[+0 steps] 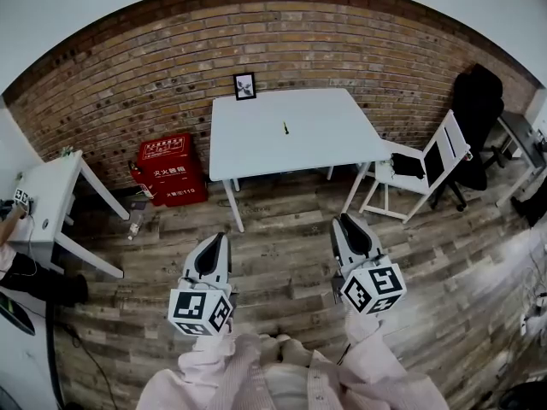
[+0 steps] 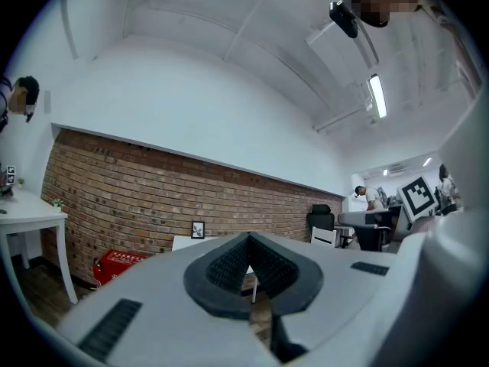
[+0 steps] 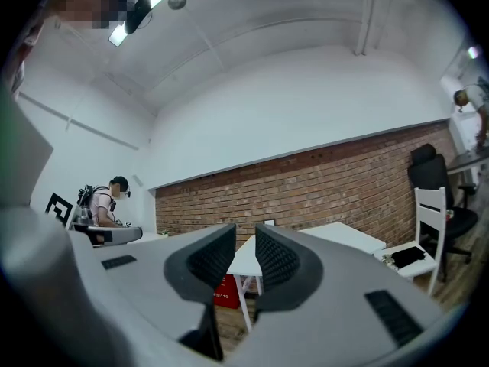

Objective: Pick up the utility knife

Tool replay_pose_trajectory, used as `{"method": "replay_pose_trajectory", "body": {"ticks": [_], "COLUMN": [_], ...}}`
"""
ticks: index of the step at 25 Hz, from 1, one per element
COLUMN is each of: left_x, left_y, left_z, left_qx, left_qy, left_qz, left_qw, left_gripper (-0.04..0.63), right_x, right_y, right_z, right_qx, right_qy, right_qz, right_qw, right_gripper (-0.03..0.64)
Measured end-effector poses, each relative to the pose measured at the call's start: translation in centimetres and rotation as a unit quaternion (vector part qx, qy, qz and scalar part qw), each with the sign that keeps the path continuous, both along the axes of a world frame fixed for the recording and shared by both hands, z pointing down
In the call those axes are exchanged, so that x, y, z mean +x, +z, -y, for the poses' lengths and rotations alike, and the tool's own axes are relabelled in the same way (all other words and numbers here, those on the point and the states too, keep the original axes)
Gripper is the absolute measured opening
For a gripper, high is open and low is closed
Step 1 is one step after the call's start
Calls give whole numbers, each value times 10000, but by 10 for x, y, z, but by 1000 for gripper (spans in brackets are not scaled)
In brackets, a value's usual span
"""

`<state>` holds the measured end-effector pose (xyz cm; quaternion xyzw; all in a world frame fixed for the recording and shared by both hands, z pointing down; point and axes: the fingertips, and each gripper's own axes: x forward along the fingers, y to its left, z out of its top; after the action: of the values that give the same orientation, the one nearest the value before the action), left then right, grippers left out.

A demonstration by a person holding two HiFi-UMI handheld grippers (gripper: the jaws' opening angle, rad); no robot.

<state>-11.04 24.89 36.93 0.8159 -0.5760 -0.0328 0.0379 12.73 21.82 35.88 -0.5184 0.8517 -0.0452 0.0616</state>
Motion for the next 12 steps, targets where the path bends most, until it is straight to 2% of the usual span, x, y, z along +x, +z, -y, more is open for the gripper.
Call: {"method": "replay_pose_trajectory", "body": {"ticks": [12], "left_x": [4], "left_y": [5], "left_z": [4], "left_qx": [-105], "left_qy": [-39], "left_qz": [4], "left_qw": [9999], "left_gripper": [-6], "right_x": [5], "right_y": [8], "right_z": [10], "right_qx": [-131], "right_qy": [52], "right_qz": [54], "right_qw": [9999], "right_gripper": [157]}}
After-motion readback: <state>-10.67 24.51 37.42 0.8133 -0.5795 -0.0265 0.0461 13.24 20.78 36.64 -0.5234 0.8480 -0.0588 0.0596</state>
